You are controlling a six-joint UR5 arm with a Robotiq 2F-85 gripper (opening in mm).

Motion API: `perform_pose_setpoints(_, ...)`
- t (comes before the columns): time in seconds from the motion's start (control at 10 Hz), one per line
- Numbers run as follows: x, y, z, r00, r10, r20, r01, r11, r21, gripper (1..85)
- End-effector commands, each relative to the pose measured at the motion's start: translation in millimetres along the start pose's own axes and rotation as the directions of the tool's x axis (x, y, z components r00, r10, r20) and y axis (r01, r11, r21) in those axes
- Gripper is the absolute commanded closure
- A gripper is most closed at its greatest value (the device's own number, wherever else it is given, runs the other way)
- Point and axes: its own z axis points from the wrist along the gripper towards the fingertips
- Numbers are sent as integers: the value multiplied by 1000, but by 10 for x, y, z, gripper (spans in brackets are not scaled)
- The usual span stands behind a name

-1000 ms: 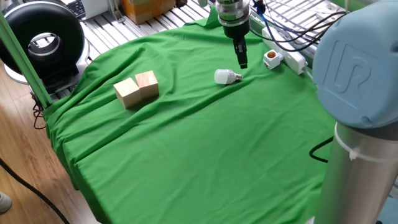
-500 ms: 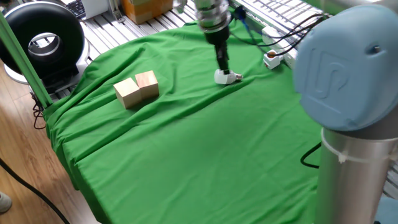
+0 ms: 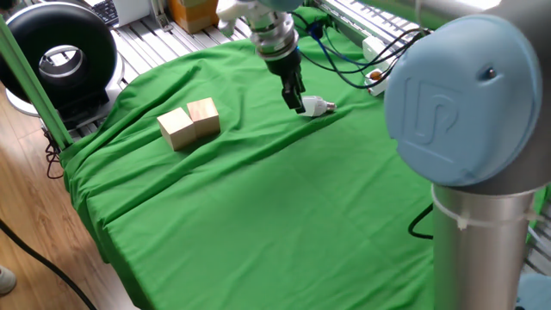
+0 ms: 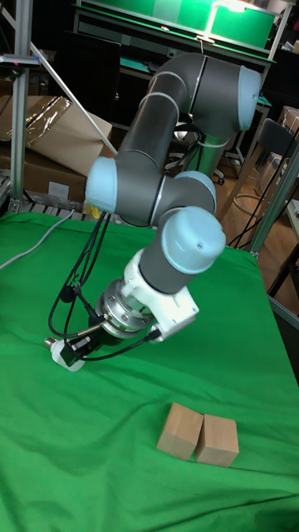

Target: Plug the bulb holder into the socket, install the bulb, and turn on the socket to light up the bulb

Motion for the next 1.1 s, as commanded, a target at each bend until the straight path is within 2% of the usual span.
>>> perform_pose_setpoints(0.0, 29, 63, -73, 1000, -7, -16, 7, 1000, 24, 253)
perform_pose_setpoints(0.1, 133, 35, -163, 999, -27, -24, 28, 998, 61, 243)
perform_pose_setpoints(0.2, 276, 11, -243, 998, -38, -49, 43, 994, 100, 237)
perform_pose_setpoints(0.4, 407, 67, -283, 998, -24, -66, 30, 996, 90, 243)
perform_pose_setpoints(0.5, 447, 29, -290, 996, -22, -82, 30, 994, 104, 280)
perform_pose_setpoints(0.6, 496, 87, -289, 993, -50, -102, 58, 995, 78, 293)
perform_pose_setpoints(0.7, 635, 190, -300, 983, -100, -155, 106, 994, 28, 280)
perform_pose_setpoints(0.8, 806, 78, -339, 969, -103, -226, 119, 991, 62, 263)
perform_pose_setpoints(0.9, 822, 81, -343, 969, -92, -231, 109, 992, 63, 263)
perform_pose_setpoints(1.0, 765, 136, -326, 975, -82, -206, 93, 995, 47, 263)
